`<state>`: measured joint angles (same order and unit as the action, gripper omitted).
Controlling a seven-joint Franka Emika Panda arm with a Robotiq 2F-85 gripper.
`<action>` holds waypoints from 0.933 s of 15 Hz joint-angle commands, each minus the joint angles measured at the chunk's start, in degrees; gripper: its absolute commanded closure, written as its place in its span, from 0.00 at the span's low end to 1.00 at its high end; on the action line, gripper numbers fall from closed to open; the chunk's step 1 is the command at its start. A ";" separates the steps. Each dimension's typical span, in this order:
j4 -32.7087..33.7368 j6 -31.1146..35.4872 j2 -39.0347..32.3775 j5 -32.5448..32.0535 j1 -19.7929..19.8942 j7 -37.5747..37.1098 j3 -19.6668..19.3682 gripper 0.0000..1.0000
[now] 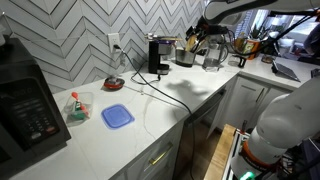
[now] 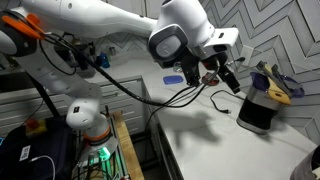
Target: Remove the white cooking utensil from the metallic utensil holding bucket and move it to the left next to the clear bowl with an orange spoon inside
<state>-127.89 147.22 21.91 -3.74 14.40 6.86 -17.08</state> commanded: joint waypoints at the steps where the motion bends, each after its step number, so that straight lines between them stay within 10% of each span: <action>1: 2.37 -0.10 -2.09 -0.39 1.35 -1.88 0.22 0.00; 9: 15.21 5.24 -13.71 4.06 2.58 6.49 -6.52 0.00; 14: 32.86 -0.10 -27.69 24.17 2.13 19.01 -11.99 0.00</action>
<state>-106.32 151.57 4.05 11.18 16.86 20.61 -26.75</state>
